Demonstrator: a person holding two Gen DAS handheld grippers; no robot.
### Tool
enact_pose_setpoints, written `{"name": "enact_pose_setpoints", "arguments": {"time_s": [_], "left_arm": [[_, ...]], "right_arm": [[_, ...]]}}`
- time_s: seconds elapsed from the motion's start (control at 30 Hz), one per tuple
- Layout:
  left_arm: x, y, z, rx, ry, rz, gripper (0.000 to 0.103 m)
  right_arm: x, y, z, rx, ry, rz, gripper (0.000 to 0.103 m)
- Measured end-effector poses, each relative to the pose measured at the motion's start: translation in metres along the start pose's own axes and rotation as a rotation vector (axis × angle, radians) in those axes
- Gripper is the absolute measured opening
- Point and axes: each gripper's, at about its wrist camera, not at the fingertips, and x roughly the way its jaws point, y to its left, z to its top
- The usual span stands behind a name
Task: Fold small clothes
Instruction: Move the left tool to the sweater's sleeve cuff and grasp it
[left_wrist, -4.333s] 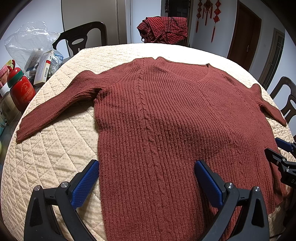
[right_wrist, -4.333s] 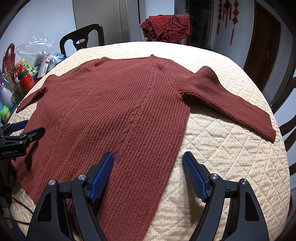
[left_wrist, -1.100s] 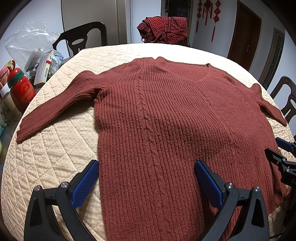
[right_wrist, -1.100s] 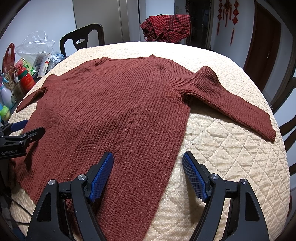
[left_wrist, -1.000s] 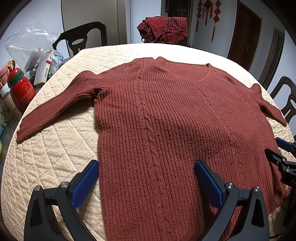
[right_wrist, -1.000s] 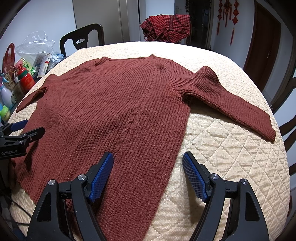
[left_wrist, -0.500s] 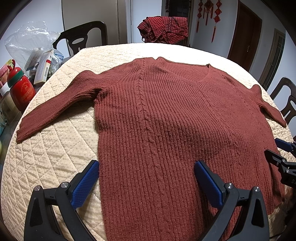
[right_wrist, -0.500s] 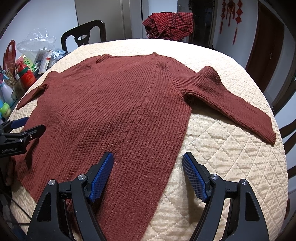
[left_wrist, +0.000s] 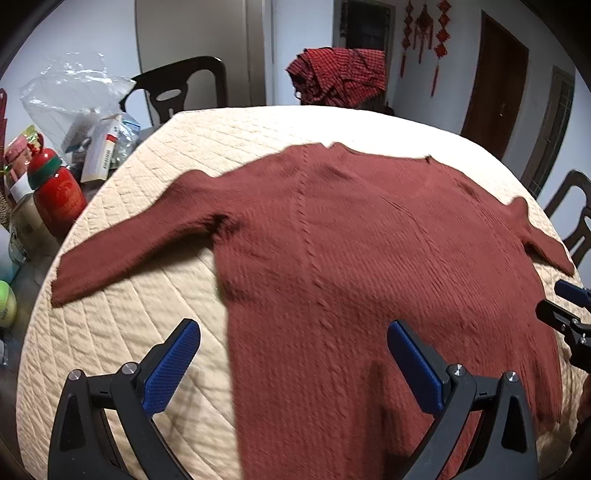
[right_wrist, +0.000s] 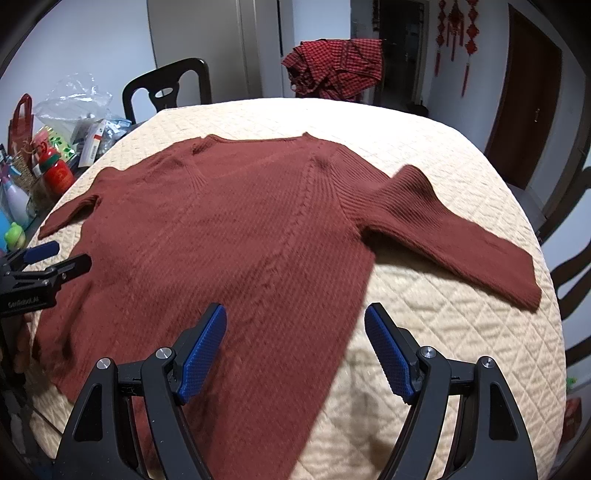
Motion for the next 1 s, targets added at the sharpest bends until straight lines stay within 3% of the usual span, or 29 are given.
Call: {"name": "enact_pose_setpoints", "arguments": {"time_s": [0.47, 0.8, 1.0], "left_arm": [[0.013, 0.063, 0.017, -0.098, -0.02, 0.133, 0.102], [0.019, 0.153, 0.008, -0.363, -0.006, 0.233, 0.097], [0.023, 0.185, 0.001, -0.455, -0.008, 0.289, 0.094]], "right_arm": [[0.023, 0.013, 0.025, -0.037, 0.014, 0.035, 0.077], [0.033, 0.013, 0.027, -0.042, 0.035, 0.065, 0.077], [0.035, 0.014, 0.029, -0.056, 0.035, 0.072, 0.077]]}}
